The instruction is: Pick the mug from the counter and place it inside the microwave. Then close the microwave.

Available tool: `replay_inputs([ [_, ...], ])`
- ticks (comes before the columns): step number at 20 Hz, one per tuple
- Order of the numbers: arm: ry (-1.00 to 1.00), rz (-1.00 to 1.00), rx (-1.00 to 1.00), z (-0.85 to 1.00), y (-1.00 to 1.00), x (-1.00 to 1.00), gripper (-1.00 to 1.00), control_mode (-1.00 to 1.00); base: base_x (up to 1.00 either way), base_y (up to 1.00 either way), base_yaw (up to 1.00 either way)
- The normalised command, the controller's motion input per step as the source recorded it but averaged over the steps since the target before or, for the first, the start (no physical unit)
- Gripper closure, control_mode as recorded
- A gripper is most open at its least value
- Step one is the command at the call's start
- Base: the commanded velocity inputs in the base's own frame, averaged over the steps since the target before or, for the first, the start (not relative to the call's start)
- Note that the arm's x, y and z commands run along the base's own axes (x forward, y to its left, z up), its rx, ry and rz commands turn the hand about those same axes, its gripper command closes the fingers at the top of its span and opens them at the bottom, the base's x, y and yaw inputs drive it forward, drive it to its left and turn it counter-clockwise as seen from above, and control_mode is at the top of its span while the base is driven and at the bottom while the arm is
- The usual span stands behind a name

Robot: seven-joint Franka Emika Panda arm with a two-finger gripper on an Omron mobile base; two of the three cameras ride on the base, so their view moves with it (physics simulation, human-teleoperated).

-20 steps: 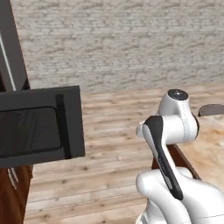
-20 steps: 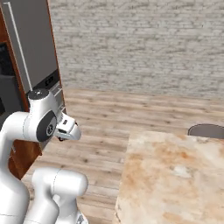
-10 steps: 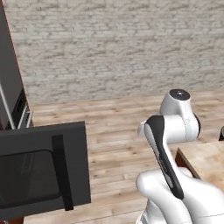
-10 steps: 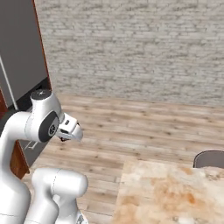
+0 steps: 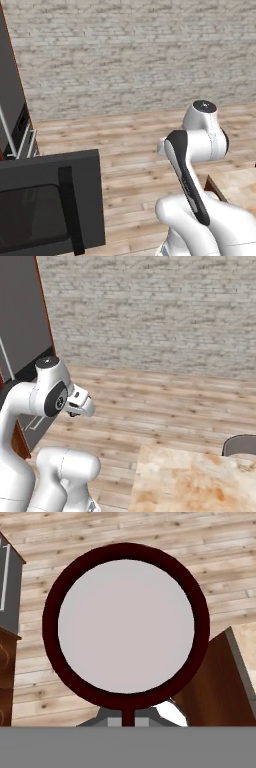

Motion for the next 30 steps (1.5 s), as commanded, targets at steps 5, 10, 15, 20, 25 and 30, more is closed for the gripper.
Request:
replay_inputs([
  [5, 0.0, 0.0, 0.0, 0.0, 0.0, 0.0, 1.0, 1.0, 1.0, -0.34, 0.07],
  [10, 0.0, 0.0, 0.0, 0.0, 0.0, 0.0, 1.0, 1.0, 0.65, 0.56, 0.02],
  [15, 0.0, 0.0, 0.0, 0.0, 0.0, 0.0, 1.0, 1.0, 0.99, 0.04, 0.08],
  [20, 0.0, 0.0, 0.0, 0.0, 0.0, 0.0, 1.0, 1.0, 1.0, -0.09, 0.36],
  [25, 0.0, 0.0, 0.0, 0.0, 0.0, 0.0, 1.0, 1.0, 0.45, -0.01, 0.74],
  [30, 0.0, 0.0, 0.0, 0.0, 0.0, 0.0, 1.0, 1.0, -0.04, 0.0, 0.94],
])
